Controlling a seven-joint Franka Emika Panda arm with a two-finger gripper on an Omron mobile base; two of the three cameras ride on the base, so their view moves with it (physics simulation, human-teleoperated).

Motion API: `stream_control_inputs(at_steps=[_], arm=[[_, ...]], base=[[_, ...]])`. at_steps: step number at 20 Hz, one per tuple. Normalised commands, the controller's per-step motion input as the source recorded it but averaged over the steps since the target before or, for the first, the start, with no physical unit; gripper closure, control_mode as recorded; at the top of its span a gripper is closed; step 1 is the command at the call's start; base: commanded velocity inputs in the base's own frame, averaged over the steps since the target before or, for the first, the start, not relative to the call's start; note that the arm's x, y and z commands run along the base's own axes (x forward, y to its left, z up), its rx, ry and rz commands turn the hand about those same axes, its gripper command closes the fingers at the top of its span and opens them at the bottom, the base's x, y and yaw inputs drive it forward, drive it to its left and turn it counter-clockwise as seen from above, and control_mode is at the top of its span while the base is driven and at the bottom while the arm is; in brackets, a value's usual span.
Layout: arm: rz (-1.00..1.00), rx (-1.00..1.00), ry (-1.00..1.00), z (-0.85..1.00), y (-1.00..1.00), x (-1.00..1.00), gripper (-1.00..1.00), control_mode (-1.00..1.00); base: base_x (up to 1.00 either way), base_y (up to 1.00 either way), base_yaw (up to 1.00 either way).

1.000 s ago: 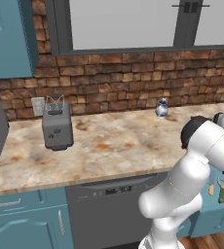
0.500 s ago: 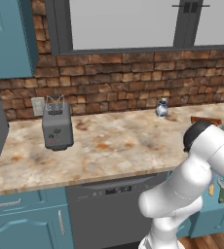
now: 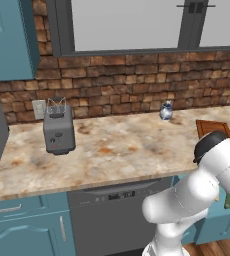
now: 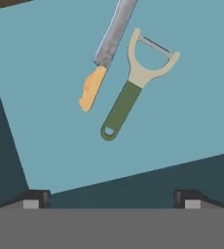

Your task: Open the drawer on the right and place the cutting tools on the cutting board.

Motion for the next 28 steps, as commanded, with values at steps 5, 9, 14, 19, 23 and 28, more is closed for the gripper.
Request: stream_control_inputs(at_steps=[5, 9, 14, 19, 23, 28], arm=[[0.07, 0.01, 0.05, 0.05, 0.00, -0.01, -1.00, -1.00], [0.07, 0.01, 0.16, -0.20, 0.00, 0.06, -1.00, -1.00], [0.16, 0.08, 0.01, -0.13, 0.00, -0.01, -1.00, -1.00], [0.20, 0.09, -0.04, -0.04, 0.00, -0.02, -1.00, -1.00], [0.19, 0.09, -0.10, -0.03, 0.00, 0.00, -1.00, -1.00], [0.13, 0.08, -0.14, 0.00, -0.01, 0.01, -1.00, -1.00]], base=[[0.00, 0.00, 0.00], [0.00, 0.00, 0.00], [0.00, 0.00, 0.00], [0.00, 0.00, 0.00], [0.00, 0.00, 0.00], [0.00, 0.00, 0.00]])
